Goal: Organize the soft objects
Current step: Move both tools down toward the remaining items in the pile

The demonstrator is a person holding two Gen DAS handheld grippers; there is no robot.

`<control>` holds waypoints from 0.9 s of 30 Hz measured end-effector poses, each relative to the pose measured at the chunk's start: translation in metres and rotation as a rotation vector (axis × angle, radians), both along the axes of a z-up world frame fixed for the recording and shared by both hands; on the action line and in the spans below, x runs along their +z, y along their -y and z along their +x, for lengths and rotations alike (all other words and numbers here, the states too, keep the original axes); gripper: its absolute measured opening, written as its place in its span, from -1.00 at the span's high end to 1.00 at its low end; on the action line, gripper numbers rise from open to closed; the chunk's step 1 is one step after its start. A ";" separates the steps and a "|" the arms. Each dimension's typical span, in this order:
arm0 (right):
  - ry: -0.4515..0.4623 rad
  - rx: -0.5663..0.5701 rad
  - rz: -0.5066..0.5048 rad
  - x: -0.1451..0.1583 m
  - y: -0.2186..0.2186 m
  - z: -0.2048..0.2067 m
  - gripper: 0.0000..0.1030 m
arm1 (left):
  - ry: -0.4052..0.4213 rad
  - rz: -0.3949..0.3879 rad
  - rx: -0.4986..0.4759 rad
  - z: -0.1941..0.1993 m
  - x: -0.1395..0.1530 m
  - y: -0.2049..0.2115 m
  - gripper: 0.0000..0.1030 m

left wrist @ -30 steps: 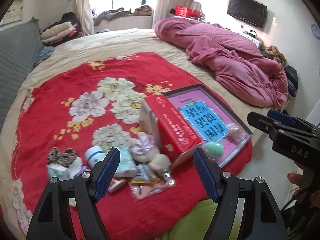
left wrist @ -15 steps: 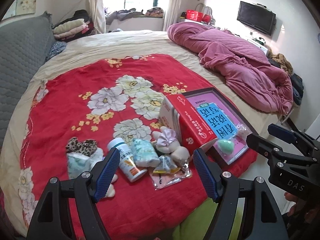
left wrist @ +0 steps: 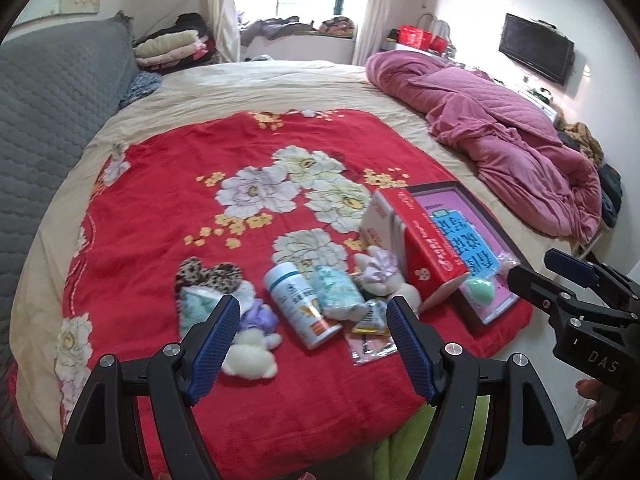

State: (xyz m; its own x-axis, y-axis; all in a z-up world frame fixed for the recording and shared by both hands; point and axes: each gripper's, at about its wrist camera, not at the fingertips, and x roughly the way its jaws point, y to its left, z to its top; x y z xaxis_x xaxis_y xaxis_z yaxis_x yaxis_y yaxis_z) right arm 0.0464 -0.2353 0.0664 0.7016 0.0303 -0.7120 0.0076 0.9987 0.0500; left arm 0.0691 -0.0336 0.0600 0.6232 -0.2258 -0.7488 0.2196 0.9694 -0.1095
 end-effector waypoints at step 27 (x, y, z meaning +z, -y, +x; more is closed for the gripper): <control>-0.089 0.106 0.020 -0.063 -0.049 0.014 -0.35 | -0.136 0.009 0.128 -0.005 -0.075 -0.065 -0.50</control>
